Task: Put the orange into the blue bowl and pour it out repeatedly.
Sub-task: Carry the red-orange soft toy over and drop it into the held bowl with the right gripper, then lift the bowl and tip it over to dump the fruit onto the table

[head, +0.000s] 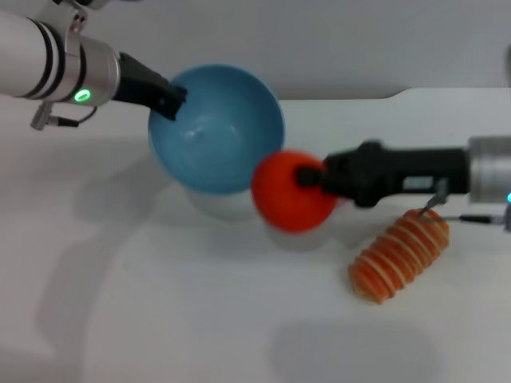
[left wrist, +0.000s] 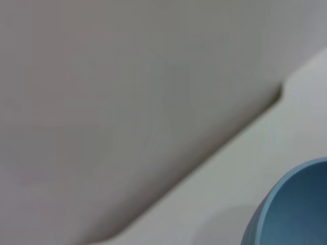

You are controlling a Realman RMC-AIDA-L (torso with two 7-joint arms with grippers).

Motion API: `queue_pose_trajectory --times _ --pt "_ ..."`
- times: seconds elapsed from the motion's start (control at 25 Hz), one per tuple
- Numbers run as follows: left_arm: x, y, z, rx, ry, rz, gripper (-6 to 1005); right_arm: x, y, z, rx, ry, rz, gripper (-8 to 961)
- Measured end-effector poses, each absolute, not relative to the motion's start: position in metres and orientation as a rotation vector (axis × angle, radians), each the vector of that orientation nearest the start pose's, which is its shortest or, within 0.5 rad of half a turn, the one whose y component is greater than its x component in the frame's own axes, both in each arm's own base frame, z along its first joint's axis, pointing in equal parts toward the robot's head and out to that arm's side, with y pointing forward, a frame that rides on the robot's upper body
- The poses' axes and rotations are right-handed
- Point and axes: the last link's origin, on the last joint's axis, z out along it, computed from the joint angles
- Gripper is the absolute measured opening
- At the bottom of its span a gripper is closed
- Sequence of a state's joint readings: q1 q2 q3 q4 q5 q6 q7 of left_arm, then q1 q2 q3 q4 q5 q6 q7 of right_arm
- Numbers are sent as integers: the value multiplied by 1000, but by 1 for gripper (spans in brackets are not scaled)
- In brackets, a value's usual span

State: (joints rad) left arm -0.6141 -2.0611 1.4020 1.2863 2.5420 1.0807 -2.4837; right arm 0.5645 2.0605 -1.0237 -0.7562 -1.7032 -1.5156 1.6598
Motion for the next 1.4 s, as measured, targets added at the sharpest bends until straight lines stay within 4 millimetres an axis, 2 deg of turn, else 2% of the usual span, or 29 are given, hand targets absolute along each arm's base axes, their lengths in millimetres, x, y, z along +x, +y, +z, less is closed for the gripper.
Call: queue_pose_trajectory --times 0.24,0.32,0.4,0.48,0.68,0.88,1.04,1.2,1.32,1.4 --pt "-153 397 -14 -2503 -641 192 -1 190 347 11 -2785 555 971 27" --pt "-149 393 -20 -2533 -634 195 -1 191 348 7 -2783 533 970 27" --pt "-137 382 -35 -2615 -604 185 -1 191 351 0 -2780 539 961 28" --pt "-136 381 -37 -2621 -598 186 -1 194 354 -7 -2769 579 945 28" --pt "-134 382 -39 -2620 -593 174 0 201 362 -17 -2708 658 912 106" --pt "-134 383 -39 -2616 -595 166 0 203 363 -18 -2699 663 908 183" --pt "-135 385 -37 -2602 -585 164 0 203 364 -10 -2664 634 947 260" --pt "-138 392 -28 -2557 -569 161 -1 220 362 16 -2470 508 1051 341" --pt "-144 400 -20 -2497 -558 145 -1 245 352 36 -2271 392 1066 402" --pt "-144 402 -18 -2475 -543 138 -1 263 342 43 -2163 357 1047 490"
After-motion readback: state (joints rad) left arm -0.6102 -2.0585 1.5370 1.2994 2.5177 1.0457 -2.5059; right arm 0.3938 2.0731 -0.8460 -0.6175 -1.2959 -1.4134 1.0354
